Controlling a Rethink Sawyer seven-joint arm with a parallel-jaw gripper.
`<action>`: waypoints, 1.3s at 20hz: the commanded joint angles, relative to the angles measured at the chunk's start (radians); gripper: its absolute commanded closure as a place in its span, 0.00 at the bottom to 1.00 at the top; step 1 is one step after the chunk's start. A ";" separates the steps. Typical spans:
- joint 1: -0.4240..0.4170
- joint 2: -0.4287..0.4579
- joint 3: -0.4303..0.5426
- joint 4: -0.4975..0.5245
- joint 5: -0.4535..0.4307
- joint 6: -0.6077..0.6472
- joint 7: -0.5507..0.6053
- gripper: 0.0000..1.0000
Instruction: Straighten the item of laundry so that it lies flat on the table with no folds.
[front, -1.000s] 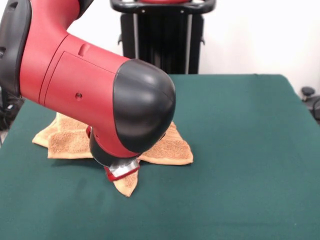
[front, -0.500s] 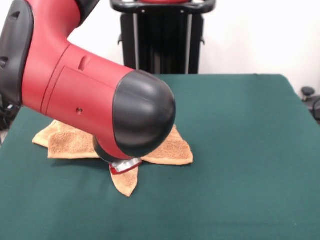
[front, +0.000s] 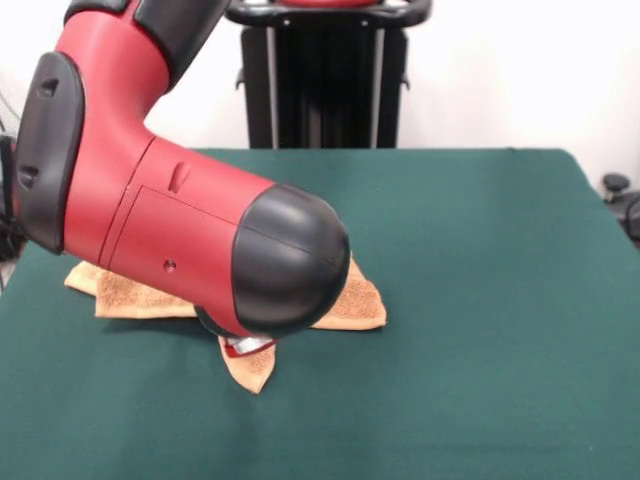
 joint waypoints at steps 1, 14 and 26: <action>-0.003 -0.059 -0.007 0.039 0.048 0.103 0.296 0.00; -0.053 -0.179 -0.012 0.054 0.022 0.118 0.224 0.00; -0.079 -0.173 0.096 0.211 -0.034 -0.478 0.386 0.00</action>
